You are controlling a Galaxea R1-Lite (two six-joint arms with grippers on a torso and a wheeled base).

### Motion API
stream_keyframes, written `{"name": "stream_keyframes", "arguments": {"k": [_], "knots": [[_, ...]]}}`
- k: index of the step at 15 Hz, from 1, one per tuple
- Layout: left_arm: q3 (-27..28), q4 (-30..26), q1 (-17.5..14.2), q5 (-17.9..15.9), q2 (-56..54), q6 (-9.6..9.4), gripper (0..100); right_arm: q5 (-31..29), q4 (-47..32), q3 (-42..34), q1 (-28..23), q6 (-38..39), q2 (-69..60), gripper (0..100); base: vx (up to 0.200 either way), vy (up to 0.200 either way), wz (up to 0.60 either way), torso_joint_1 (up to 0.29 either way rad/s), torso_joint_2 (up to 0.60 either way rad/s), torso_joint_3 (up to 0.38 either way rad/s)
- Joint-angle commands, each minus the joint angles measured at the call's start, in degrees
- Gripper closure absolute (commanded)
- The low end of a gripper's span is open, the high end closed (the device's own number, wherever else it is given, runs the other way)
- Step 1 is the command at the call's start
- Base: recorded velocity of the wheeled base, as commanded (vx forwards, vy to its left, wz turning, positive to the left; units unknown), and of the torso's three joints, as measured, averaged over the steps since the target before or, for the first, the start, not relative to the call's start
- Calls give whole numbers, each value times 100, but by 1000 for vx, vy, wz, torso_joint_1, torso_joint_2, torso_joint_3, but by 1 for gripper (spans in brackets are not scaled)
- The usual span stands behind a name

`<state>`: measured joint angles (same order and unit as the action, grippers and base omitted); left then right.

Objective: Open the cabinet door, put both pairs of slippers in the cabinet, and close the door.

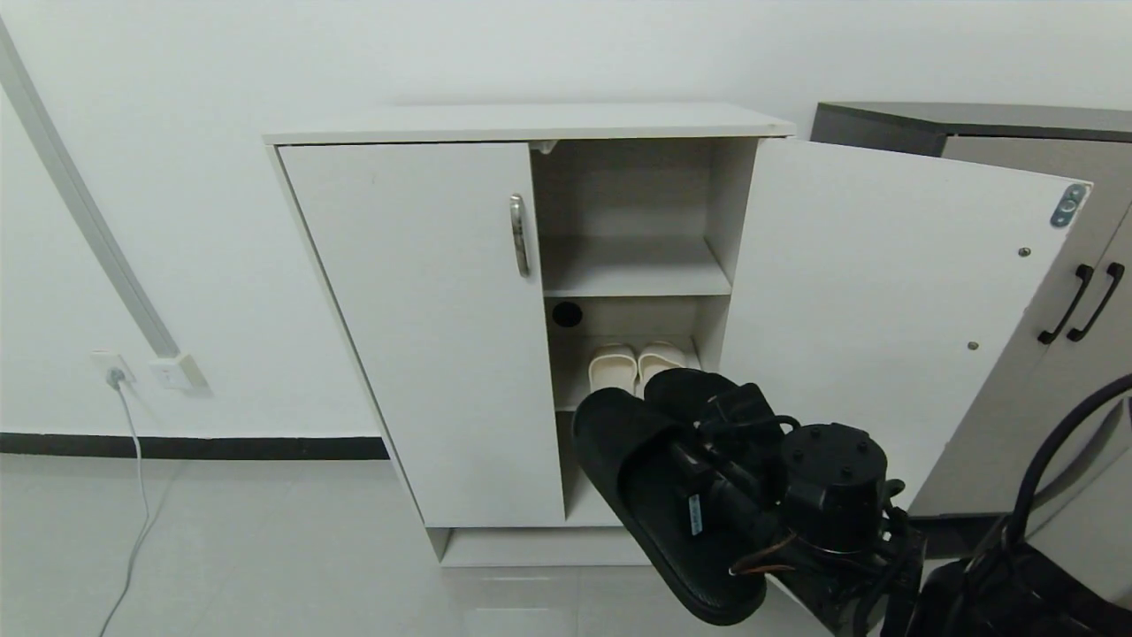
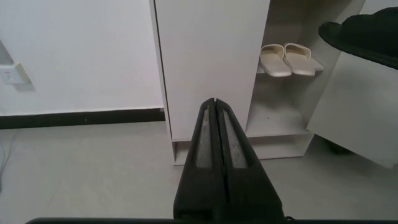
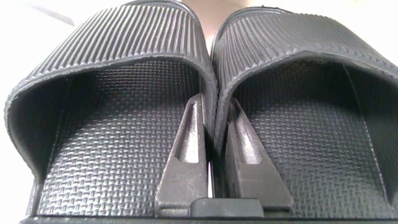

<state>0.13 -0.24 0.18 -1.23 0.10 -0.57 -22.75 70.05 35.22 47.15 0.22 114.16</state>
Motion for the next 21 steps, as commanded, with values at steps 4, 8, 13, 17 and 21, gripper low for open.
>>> {"name": "stream_keyframes", "arguments": {"k": [4,8,13,17,21], "knots": [[4,-2,8,0,-1,-4,100,-1417,-1995,1875,479,1050,739,100,0,0,0,0,0,0],[4,-2,-1,0,-1,-4,100,-2612,-4016,4010,567,1789,1152,100,0,0,0,0,0,0],[4,-2,8,0,-1,-4,100,-2981,-4263,4889,391,1296,1187,100,0,0,0,0,0,0],[-5,-2,8,0,-1,-13,100,-2981,-4263,5047,356,1156,1187,100,0,0,0,0,0,0],[-5,-2,8,0,-1,-4,100,-2928,-4298,5153,347,962,1126,100,0,0,0,0,0,0]]}}
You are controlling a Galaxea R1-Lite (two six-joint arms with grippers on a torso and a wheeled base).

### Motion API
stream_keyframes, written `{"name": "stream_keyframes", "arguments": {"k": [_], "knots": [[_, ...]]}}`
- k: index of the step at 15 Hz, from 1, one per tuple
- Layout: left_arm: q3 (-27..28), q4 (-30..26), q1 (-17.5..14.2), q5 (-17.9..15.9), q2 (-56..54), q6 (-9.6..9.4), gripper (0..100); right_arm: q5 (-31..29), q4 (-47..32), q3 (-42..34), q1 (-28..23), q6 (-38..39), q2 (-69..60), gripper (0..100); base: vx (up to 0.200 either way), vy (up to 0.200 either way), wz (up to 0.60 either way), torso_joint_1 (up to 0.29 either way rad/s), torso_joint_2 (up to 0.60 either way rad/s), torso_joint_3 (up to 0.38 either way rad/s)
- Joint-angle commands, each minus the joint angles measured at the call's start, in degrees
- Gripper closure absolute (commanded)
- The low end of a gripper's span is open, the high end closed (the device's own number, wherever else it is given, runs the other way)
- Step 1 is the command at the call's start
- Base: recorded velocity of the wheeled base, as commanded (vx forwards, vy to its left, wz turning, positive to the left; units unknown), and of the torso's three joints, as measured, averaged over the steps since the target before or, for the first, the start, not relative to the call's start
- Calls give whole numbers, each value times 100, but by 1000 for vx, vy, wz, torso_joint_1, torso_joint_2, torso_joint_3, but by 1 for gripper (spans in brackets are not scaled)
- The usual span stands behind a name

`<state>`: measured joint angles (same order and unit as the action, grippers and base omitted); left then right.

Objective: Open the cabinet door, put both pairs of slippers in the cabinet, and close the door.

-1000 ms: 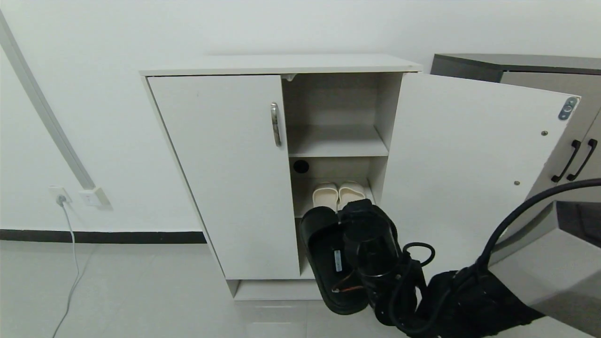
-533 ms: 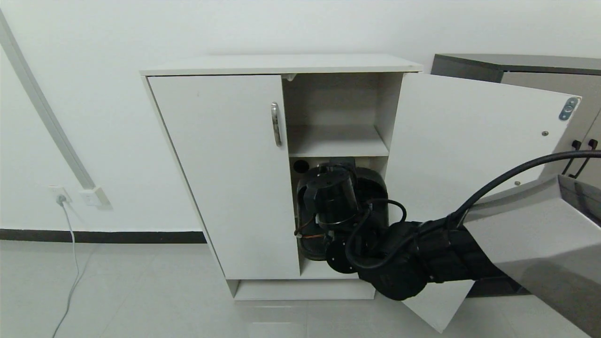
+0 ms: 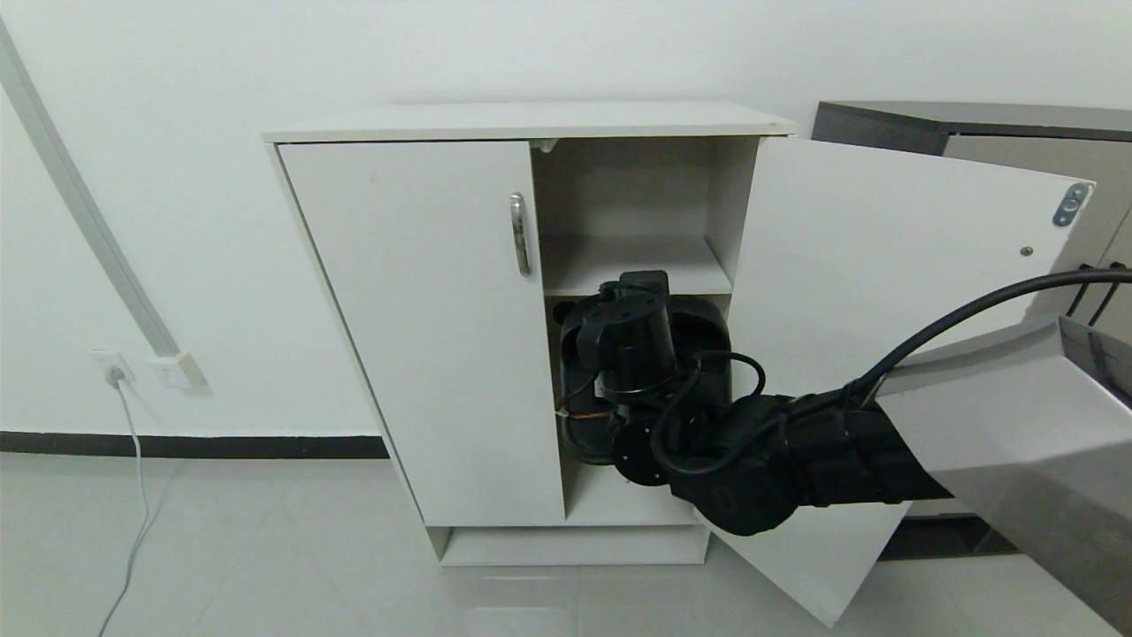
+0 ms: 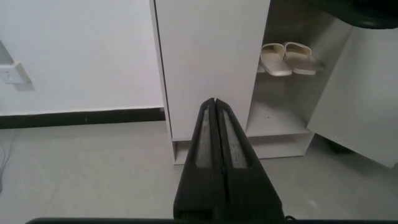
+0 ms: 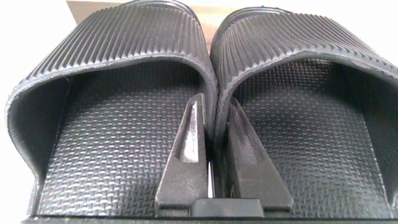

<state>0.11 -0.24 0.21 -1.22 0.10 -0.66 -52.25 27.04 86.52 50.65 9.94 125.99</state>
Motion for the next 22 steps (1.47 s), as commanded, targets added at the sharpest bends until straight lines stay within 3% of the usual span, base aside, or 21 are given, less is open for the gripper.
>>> {"name": "stream_keyframes", "arguments": {"k": [1,5,17,22], "knots": [[-2,-2,-3,-1,-1,4,100,22,-32,32,-3,-36,-83,100,0,0,0,0,0,0],[7,-2,6,-1,-1,4,100,31,-480,375,-91,-36,-101,100,0,0,0,0,0,0],[-2,-2,-3,-1,-1,4,100,101,-568,445,-91,-36,-171,100,200,0,0,1,0,3],[-2,-2,-3,-1,-1,-4,100,338,-665,507,-196,-53,-154,100,0,0,0,0,0,0]]}}
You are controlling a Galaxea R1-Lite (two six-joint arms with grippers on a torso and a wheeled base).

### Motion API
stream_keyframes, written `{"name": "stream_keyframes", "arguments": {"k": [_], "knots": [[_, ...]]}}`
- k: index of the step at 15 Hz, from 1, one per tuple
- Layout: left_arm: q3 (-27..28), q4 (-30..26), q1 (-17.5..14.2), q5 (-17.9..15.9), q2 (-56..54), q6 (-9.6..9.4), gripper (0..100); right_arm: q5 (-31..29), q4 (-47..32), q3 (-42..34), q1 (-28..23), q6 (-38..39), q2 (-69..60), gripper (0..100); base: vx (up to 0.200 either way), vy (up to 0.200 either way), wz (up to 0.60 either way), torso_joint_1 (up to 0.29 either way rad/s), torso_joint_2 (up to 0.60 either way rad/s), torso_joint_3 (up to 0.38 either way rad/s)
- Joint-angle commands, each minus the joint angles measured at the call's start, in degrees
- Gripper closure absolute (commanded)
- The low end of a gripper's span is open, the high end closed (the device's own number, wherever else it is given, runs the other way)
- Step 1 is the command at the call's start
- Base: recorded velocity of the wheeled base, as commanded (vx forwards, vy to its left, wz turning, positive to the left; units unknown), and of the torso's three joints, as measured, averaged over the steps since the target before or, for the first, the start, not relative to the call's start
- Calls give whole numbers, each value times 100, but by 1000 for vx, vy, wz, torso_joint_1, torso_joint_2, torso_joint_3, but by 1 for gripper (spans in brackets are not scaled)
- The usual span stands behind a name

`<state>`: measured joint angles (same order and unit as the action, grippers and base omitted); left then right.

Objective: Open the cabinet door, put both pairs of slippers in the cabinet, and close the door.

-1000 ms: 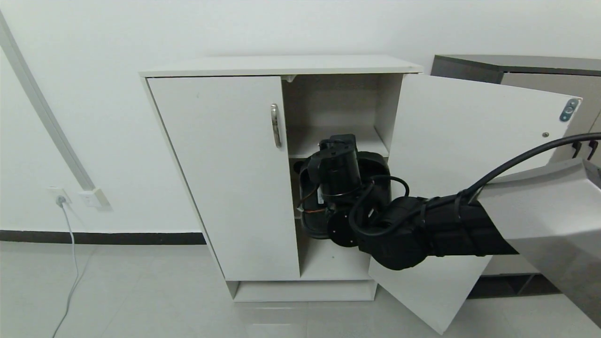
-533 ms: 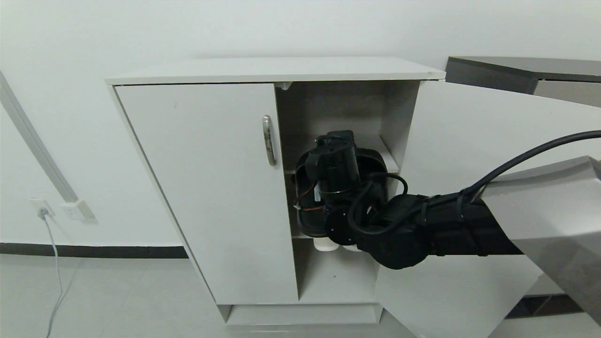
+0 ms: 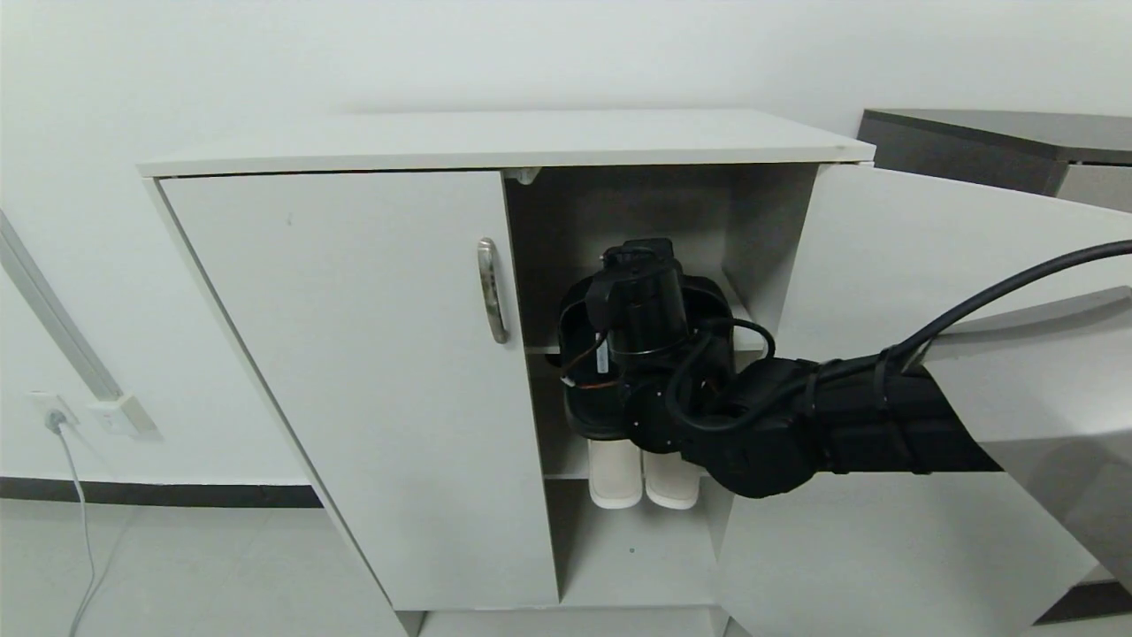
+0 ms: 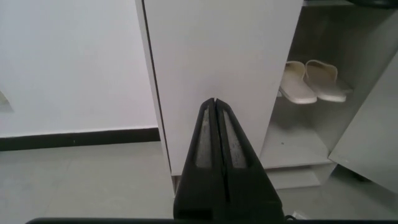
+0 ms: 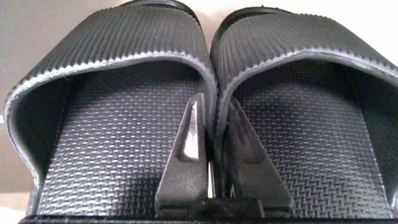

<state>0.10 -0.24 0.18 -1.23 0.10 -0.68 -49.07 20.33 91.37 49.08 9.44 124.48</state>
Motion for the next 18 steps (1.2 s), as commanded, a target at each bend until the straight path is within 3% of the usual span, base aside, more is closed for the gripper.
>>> {"name": "stream_keyframes", "arguments": {"k": [1,5,8,14,18], "knots": [[-1,-2,8,0,-1,-2,100,38,-205,109,-83,6,6,100,0,0,0,0,0,0],[-1,-2,-1,0,-1,-2,100,64,-645,786,-294,50,279,100,0,0,0,0,0,0],[-1,-2,-1,0,-1,7,100,64,-636,804,-294,50,323,100,200,0,0,1,2,2],[-1,-2,-1,0,-1,7,100,64,-645,909,-373,41,419,100,0,0,0,0,0,0],[-1,-2,8,0,-1,7,100,82,-926,1498,-557,41,709,100,0,0,0,0,0,0]]}}
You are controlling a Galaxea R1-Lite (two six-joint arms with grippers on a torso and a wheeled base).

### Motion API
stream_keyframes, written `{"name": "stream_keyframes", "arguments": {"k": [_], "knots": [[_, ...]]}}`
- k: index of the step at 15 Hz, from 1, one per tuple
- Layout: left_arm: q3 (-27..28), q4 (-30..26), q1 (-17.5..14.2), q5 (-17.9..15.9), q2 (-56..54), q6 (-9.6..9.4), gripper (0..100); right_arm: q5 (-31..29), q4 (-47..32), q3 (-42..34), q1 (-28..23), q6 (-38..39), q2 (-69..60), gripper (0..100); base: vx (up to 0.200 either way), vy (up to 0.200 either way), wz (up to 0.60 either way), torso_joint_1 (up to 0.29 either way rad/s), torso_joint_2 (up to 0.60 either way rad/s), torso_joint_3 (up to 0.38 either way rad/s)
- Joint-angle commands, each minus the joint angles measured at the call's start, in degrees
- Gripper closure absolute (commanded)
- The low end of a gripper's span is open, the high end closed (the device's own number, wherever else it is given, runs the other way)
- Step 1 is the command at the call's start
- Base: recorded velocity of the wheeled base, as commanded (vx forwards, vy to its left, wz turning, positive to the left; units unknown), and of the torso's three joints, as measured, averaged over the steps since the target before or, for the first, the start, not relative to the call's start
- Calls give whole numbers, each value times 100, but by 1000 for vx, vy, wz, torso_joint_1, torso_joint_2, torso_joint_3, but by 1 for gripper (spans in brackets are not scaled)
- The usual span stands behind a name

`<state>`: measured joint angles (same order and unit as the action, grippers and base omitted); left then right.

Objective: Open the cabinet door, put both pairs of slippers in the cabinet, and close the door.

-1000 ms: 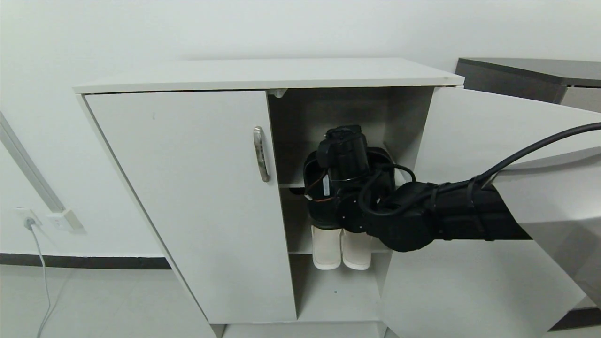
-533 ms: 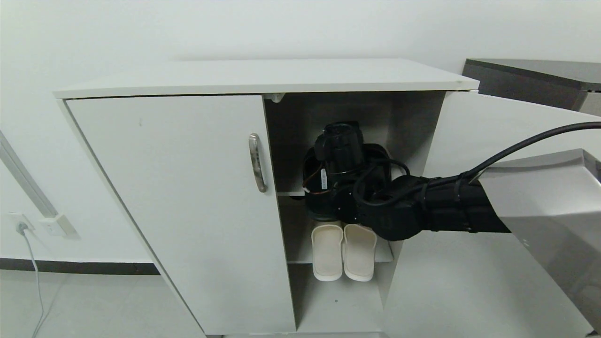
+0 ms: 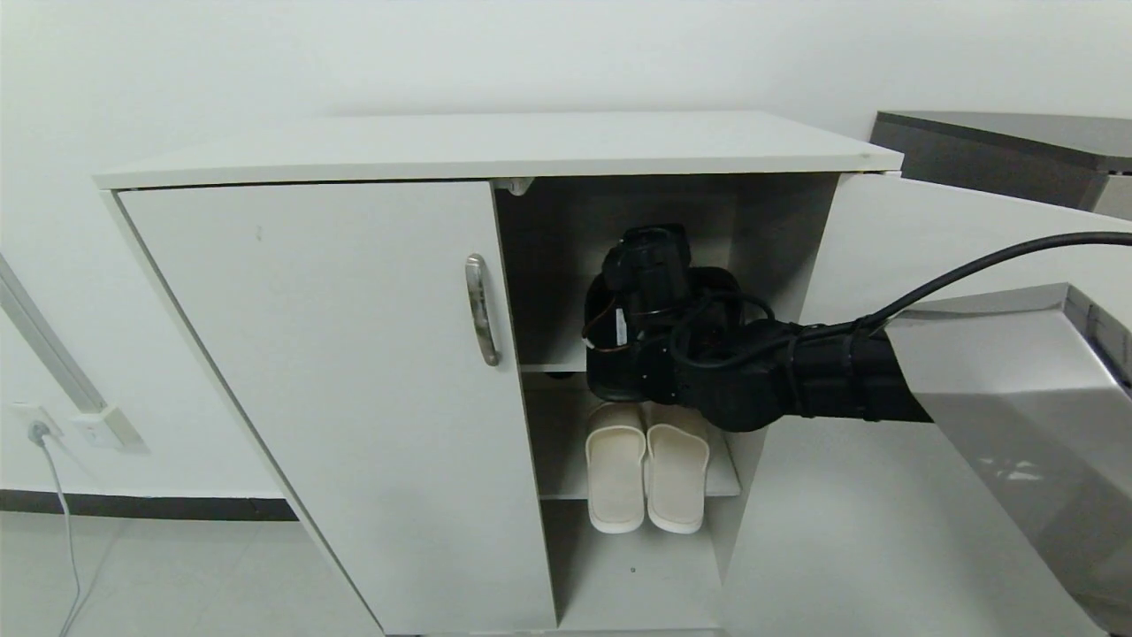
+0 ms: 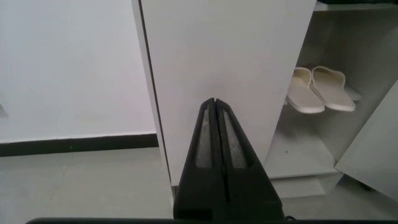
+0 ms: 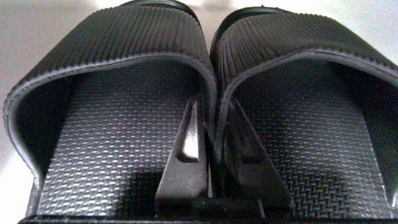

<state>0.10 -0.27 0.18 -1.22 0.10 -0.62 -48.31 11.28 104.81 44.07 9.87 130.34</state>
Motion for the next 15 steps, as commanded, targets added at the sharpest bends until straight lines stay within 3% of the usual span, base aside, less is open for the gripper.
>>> {"name": "stream_keyframes", "arguments": {"k": [1,6,15], "knots": [[-1,0,-1,-1,-1,1,100,59,-134,276,-109,6,158,100,0,0,0,0,0,0],[-1,0,-1,8,-1,1,100,147,-486,786,-215,23,352,100,0,0,0,0,0,0],[-1,0,-1,8,-1,9,100,199,-565,865,-258,67,396,100,0,0,0,0,0,0]]}}
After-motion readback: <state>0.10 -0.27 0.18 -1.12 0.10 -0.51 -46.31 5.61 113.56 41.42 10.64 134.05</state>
